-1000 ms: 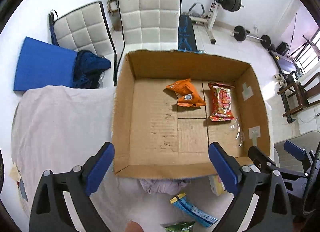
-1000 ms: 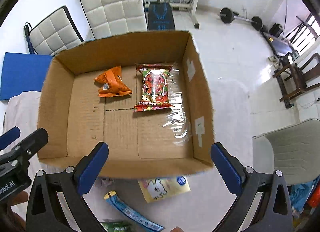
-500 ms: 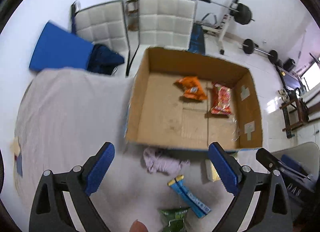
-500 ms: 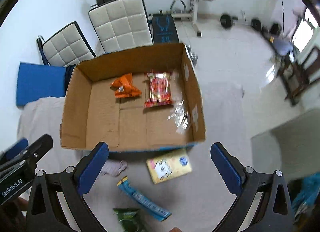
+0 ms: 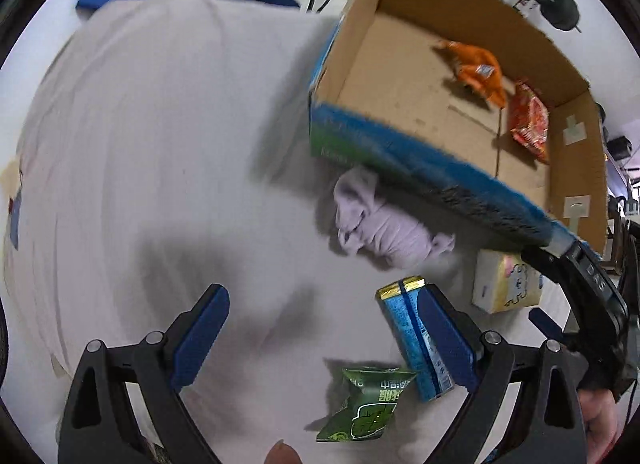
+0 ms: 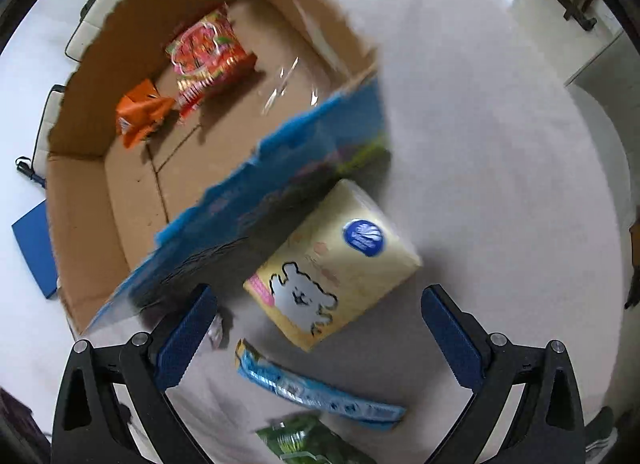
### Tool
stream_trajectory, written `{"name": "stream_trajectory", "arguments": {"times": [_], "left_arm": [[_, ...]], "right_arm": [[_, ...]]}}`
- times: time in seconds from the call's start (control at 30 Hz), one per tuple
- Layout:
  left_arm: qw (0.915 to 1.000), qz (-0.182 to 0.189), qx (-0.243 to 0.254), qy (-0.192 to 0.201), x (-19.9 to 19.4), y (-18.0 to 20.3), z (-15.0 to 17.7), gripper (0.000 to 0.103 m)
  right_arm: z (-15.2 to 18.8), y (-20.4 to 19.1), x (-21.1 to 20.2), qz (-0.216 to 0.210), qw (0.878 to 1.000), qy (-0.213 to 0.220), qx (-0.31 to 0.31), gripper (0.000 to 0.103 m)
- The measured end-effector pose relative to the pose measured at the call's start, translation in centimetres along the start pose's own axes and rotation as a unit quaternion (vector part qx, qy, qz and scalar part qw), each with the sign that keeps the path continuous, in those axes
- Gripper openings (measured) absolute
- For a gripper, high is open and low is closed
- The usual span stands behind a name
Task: Organize soft objects
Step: 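Grasp the green bag with the left tool while the right grasps the Vinda tissue pack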
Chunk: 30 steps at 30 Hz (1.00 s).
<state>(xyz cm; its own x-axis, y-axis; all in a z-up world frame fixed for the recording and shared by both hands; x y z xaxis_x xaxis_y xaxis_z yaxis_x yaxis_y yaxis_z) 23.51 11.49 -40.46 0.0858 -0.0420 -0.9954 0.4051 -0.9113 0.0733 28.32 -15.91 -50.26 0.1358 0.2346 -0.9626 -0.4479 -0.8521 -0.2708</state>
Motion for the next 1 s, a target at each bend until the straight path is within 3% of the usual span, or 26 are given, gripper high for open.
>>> {"name": "stream_trajectory", "arguments": {"times": [0.2,0.37,0.5,0.63,0.7,0.73,0.83,1.0], "left_arm": [[0.9998,-0.008,0.001,-0.019,1.6,0.1,0.5,0.096],[0.9996,-0.004,-0.001,-0.029,2.5,0.5,0.6,0.096],[0.9992,-0.006,0.014,-0.039,3.1,0.9,1.4,0.096],[0.9982,-0.02,0.039,-0.042,3.4,0.5,3.6,0.096],[0.9971,-0.026,0.045,-0.055,3.9,0.2,5.1,0.096],[0.9967,-0.027,0.047,-0.06,4.1,0.2,5.7,0.096],[0.996,-0.024,0.051,-0.069,4.5,0.1,7.3,0.096],[0.993,-0.03,0.084,-0.078,5.2,0.5,10.4,0.096]], "right_arm": [[1.1,0.7,2.6,0.037,0.999,-0.02,-0.03,0.099],[1.9,3.2,0.7,0.085,0.993,-0.024,-0.073,0.099],[1.8,2.3,0.3,0.069,0.994,-0.018,-0.078,0.099],[1.4,1.1,2.6,0.046,0.997,-0.03,-0.05,0.099],[1.9,0.8,3.9,0.043,0.997,-0.048,-0.048,0.092],[2.1,0.9,4.2,0.045,0.996,-0.051,-0.052,0.083],[3.3,2.0,4.2,0.081,0.99,-0.065,-0.095,0.068],[6.7,5.3,3.2,0.138,0.966,-0.112,-0.19,0.066]]}}
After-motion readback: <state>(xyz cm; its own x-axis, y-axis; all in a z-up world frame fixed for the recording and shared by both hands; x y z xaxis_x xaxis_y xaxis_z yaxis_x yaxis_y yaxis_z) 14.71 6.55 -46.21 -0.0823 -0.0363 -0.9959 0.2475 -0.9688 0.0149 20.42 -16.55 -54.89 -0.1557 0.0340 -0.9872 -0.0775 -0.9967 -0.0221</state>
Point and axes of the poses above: each gripper's, at about its wrist camera, not at the fingertips, and x roughly the way its jaws point, y to its right, z to its underside, the point moved 9 cm from there along x, roughly the way its jaws point, and after that the axes turned 7 degrees about -x, right-handed, at the moved point
